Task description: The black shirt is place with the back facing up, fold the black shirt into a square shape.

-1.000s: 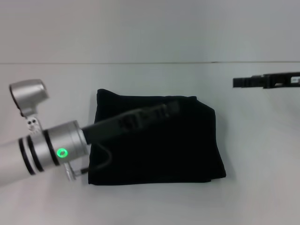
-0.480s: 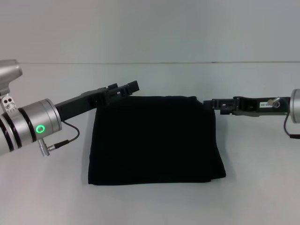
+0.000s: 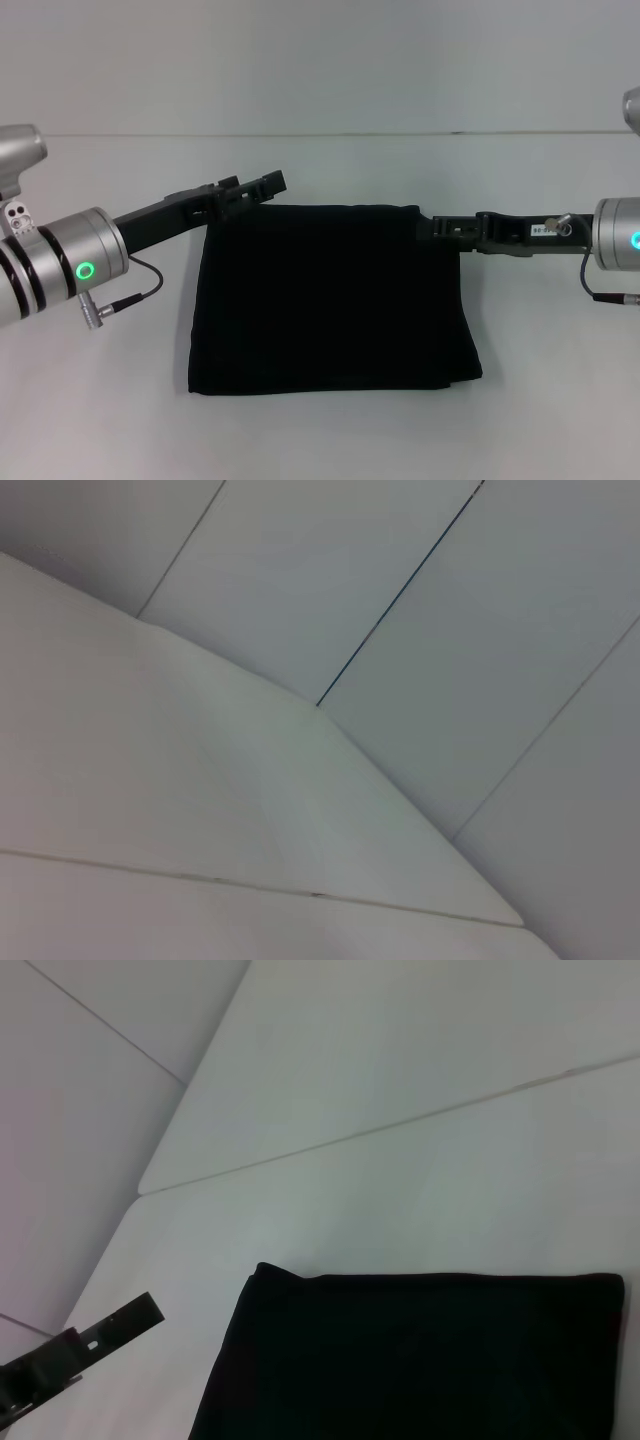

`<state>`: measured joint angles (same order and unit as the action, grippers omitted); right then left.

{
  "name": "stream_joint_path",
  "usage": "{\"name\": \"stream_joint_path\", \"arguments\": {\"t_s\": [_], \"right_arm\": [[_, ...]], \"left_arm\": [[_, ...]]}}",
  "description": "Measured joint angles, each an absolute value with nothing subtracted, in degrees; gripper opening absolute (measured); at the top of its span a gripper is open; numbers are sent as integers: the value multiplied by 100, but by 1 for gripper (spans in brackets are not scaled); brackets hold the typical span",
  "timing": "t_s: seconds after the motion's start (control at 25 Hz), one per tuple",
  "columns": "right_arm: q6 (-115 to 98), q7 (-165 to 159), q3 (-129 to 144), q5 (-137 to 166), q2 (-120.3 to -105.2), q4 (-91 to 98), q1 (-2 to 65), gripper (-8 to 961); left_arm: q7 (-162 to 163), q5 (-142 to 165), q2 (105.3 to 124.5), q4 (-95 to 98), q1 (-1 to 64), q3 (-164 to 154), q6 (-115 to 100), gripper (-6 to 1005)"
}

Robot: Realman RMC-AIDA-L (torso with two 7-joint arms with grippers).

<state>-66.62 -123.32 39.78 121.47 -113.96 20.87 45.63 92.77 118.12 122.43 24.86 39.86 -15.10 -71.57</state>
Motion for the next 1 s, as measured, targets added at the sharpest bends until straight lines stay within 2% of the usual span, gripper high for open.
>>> {"name": "stream_joint_path", "arguments": {"t_s": [0.28, 0.68, 0.88, 1.0], "right_arm": [[-6619, -12258, 3922, 12004, -11430, 2074, 4585, 928], [-6246, -11882, 3922, 11312, -11652, 2057, 4514, 928], [-5909, -11766, 3917, 11307, -11649, 2063, 4511, 928], [-5751, -11682, 3879, 11304, -11585, 2069, 4509, 928]], "left_arm": [[9275, 11812, 12264, 2466, 3983, -1509, -7034, 962], [9272, 11812, 12289, 2434, 3981, -1512, -6865, 962], [9272, 11828, 12287, 2434, 3971, -1512, -6836, 962], [9272, 11821, 12288, 2434, 3944, -1512, -6832, 962]]}}
